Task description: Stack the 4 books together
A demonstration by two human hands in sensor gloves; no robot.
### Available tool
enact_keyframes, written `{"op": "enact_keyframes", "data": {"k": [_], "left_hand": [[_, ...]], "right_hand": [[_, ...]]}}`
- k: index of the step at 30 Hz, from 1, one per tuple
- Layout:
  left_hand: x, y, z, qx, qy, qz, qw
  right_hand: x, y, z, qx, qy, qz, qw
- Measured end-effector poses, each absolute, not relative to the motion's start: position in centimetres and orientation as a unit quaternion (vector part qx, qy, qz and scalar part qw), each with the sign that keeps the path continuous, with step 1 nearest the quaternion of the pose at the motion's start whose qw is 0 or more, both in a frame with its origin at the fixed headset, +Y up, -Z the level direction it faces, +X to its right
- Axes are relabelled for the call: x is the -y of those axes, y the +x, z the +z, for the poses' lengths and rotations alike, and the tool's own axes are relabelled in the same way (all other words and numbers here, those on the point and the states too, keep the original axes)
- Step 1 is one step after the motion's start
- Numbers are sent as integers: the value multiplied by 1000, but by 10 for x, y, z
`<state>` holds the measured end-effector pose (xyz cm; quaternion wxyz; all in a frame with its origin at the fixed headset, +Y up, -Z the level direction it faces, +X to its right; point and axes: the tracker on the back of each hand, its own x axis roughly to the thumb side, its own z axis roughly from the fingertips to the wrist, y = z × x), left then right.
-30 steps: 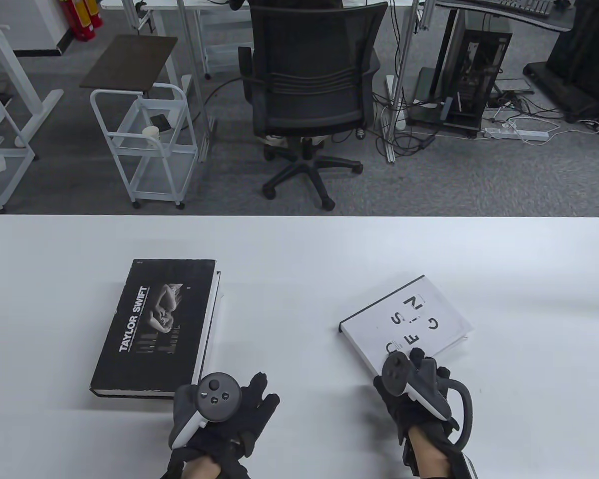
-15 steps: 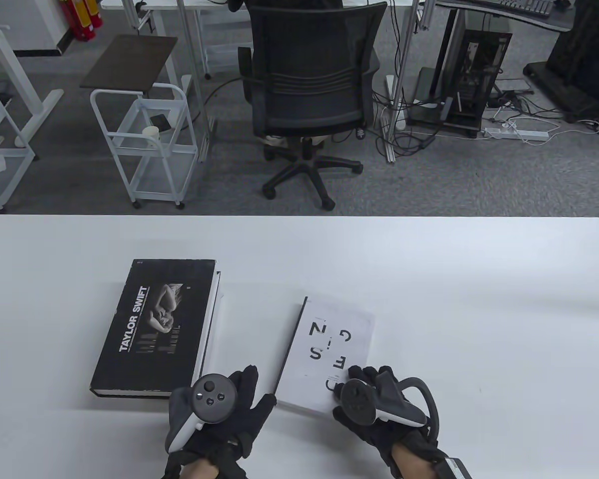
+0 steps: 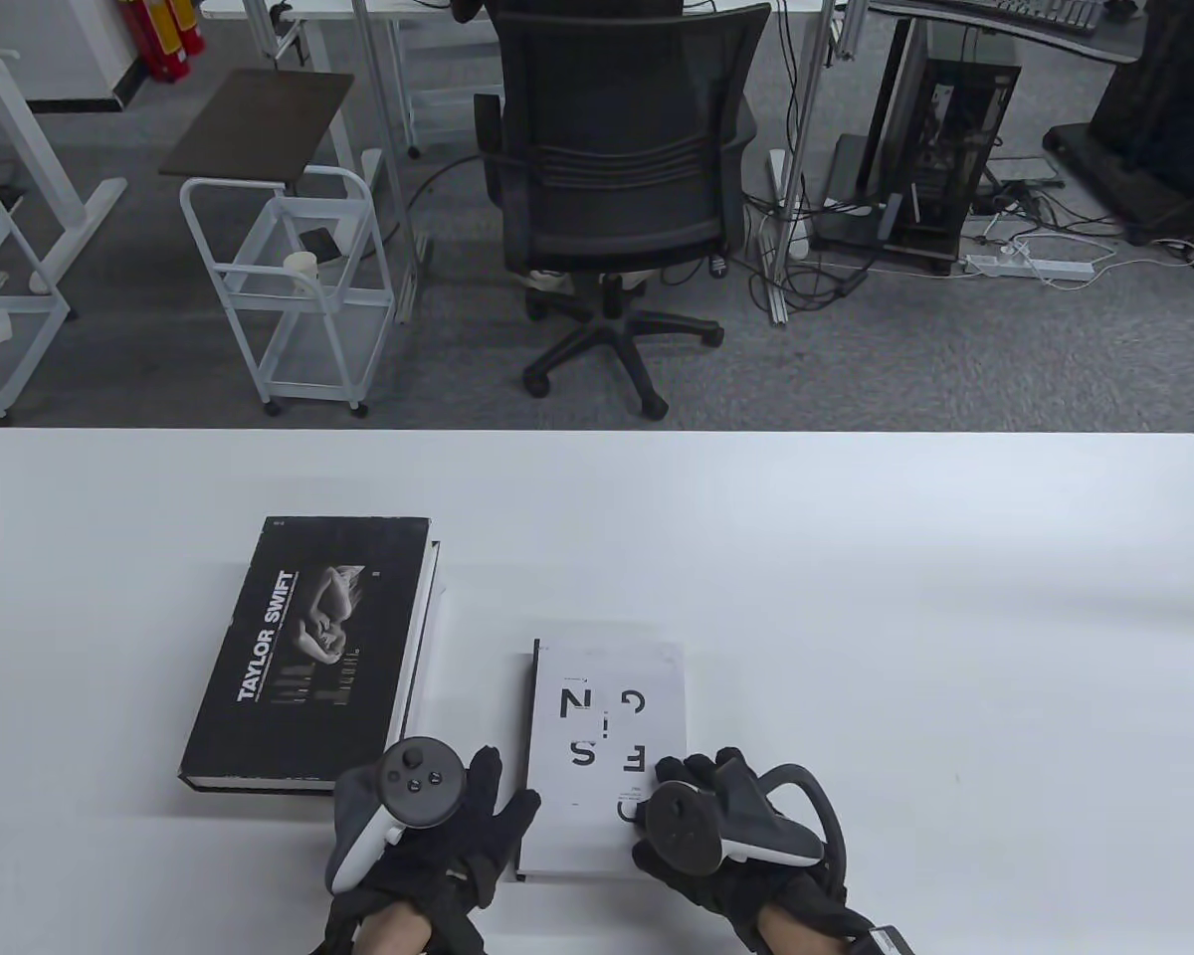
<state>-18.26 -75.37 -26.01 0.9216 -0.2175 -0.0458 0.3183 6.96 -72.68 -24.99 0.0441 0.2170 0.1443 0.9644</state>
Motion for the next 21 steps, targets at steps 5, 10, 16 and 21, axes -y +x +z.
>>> {"op": "enact_keyframes", "data": {"k": [5, 10, 16, 21], "left_hand": [[759, -182, -261, 47, -221, 320, 920], [765, -178, -264, 50, -216, 306, 926], [771, -174, -267, 31, -225, 278, 933], [773, -170, -268, 29, -238, 271, 932]], "right_hand": [[725, 71, -250, -37, 60, 994, 84], [748, 68, -253, -65, -1, 996, 66], [755, 75, -256, -93, -17, 993, 68], [758, 78, -257, -111, -12, 990, 89]]}}
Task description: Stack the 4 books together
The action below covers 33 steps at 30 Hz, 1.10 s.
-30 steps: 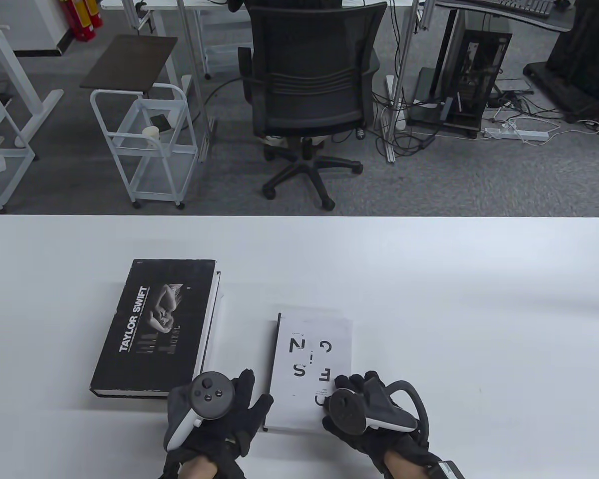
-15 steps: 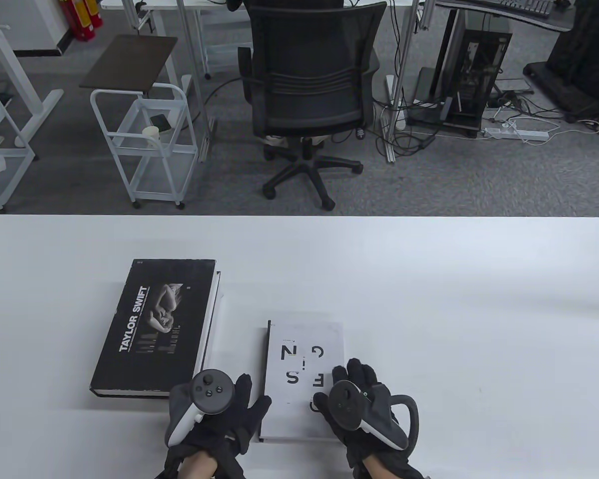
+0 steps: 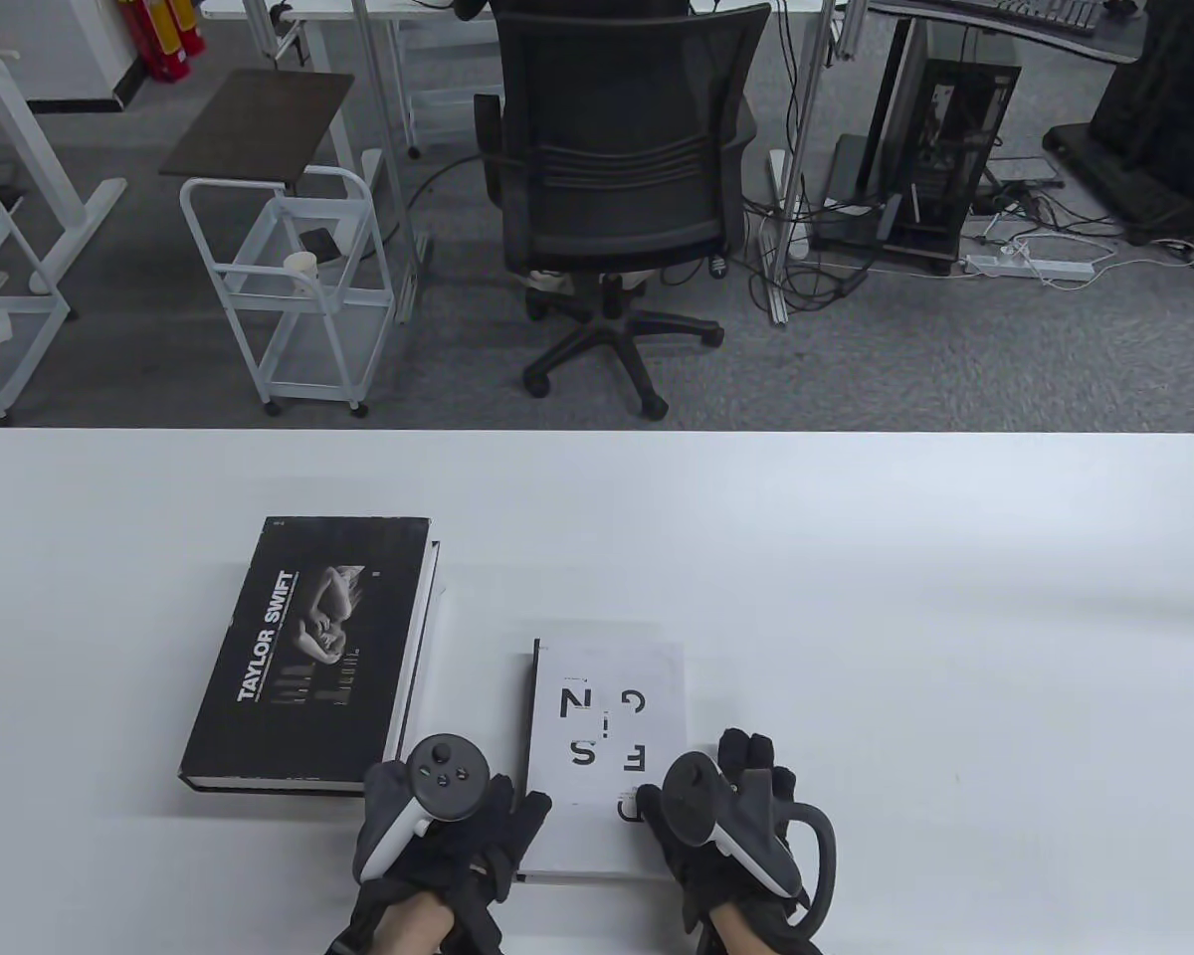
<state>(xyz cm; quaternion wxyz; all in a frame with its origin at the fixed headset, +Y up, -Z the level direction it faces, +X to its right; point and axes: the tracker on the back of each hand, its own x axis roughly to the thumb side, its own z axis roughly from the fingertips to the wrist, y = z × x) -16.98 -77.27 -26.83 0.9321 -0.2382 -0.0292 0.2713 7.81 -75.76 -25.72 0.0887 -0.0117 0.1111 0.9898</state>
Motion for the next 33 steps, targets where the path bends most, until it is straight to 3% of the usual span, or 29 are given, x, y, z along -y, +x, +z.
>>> {"op": "enact_keyframes", "data": {"k": [7, 14, 18, 33], "left_hand": [[779, -164, -267, 45, -254, 255, 932], [779, -161, -265, 46, -233, 247, 939], [774, -162, -263, 45, -217, 256, 941], [758, -160, -260, 36, -171, 366, 914]], "right_hand": [[760, 72, -257, -120, 2, 989, 88], [764, 80, -260, -150, -12, 968, 202], [764, 81, -261, -154, -11, 966, 208], [759, 85, -262, -151, -9, 965, 212]]}}
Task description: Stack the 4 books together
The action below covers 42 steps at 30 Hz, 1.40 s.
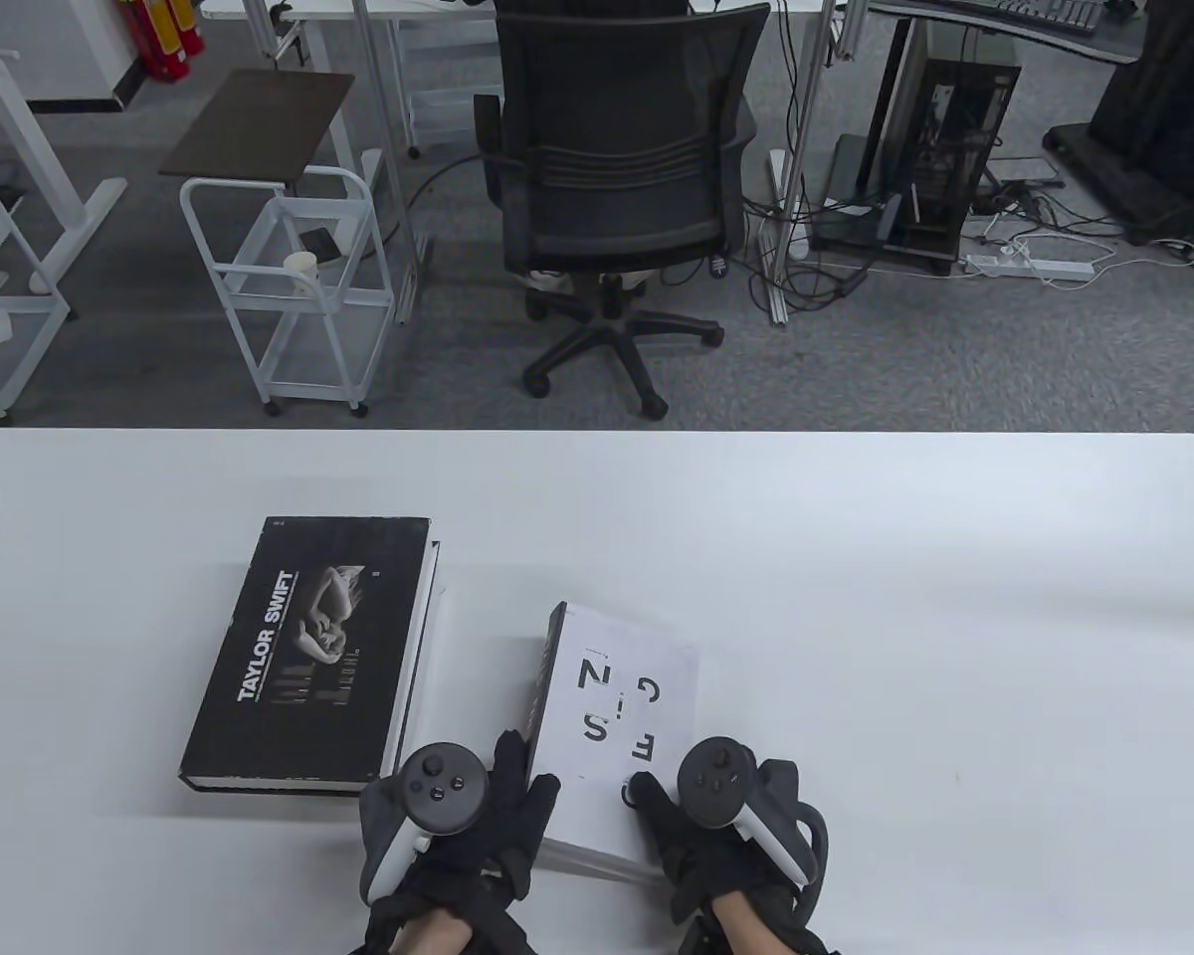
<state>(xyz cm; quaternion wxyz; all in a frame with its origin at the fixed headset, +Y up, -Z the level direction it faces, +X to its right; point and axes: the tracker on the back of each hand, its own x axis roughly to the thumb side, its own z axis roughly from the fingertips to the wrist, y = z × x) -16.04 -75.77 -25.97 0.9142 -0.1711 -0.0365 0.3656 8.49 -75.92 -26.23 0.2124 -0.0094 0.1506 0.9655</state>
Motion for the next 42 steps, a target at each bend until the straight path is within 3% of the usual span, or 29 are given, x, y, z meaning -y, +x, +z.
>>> {"op": "enact_keyframes", "data": {"k": [9, 22, 32, 42], "left_hand": [[704, -175, -261, 38, -165, 303, 938], [621, -280, -267, -64, -57, 352, 932], [630, -356, -270, -175, -40, 428, 886], [654, -377, -274, -211, -45, 438, 873]], "right_hand": [[747, 85, -260, -119, 8, 965, 234], [742, 87, -260, -103, 13, 964, 243], [742, 87, -260, -111, 15, 963, 244], [743, 86, -261, -120, 16, 962, 244]]}}
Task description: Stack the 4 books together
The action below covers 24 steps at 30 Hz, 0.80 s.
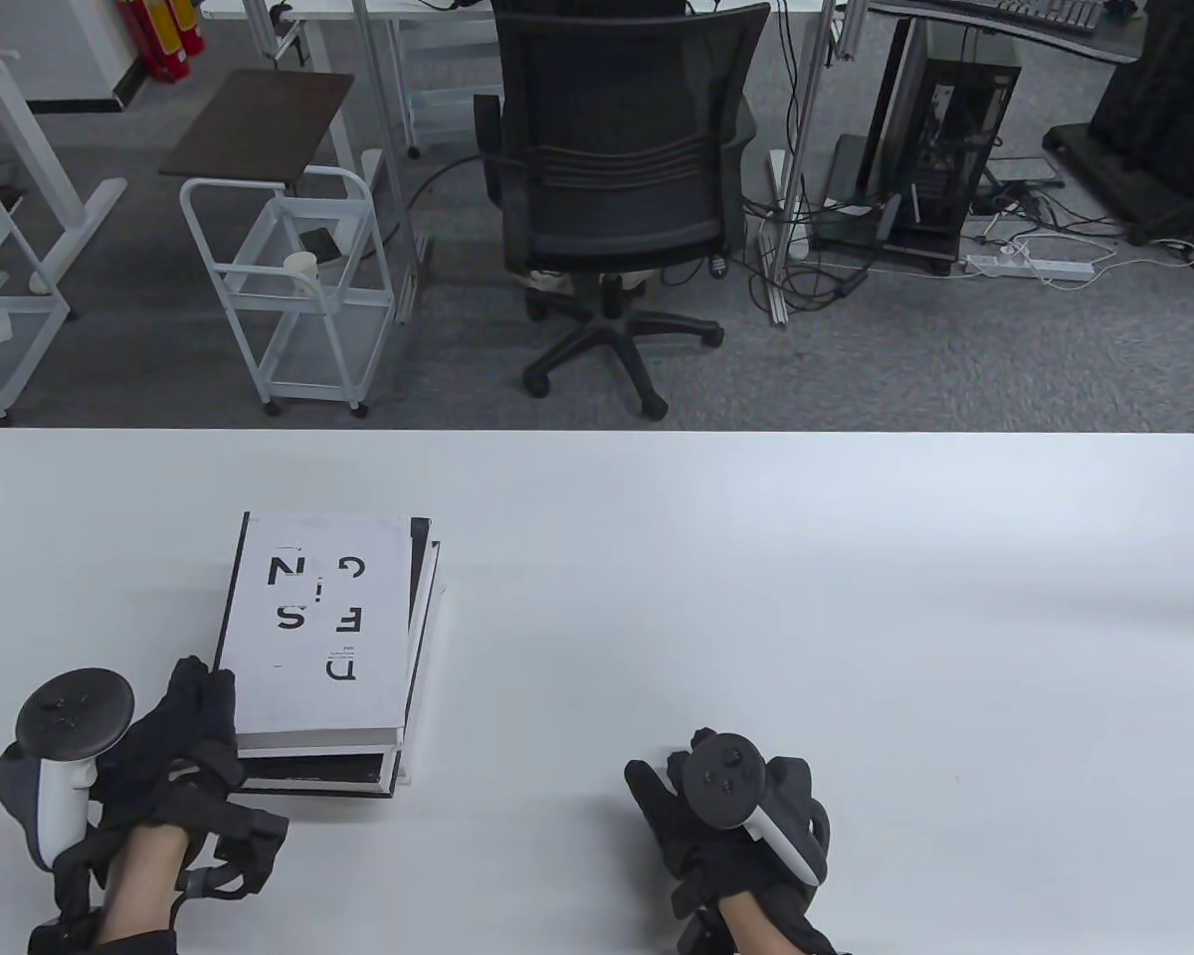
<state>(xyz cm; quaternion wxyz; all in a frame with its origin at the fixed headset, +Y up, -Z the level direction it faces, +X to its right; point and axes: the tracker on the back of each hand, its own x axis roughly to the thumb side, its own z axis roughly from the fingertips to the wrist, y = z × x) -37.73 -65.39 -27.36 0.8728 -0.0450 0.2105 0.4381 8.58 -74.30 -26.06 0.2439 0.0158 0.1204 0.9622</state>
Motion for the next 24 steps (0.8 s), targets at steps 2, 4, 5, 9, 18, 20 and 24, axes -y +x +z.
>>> {"op": "enact_keyframes", "data": {"k": [2, 4, 5, 9, 18, 20, 24], "left_hand": [[657, -380, -274, -214, -45, 441, 870], [658, -382, -274, -217, -43, 445, 868], [659, -383, -274, -218, -45, 445, 867], [661, -387, -273, -225, -47, 451, 862], [660, -399, -262, -239, -53, 455, 856], [660, -404, -260, -239, -51, 462, 852], [659, -418, -255, -231, -42, 502, 832]], "right_hand": [[743, 86, -261, -121, 15, 962, 243], [743, 86, -261, -121, 14, 962, 244], [743, 86, -261, -121, 14, 962, 243], [743, 86, -261, -123, 14, 963, 241], [743, 85, -261, -120, 18, 965, 233], [742, 84, -260, -118, 22, 966, 229], [740, 82, -259, -111, 29, 968, 222]]}}
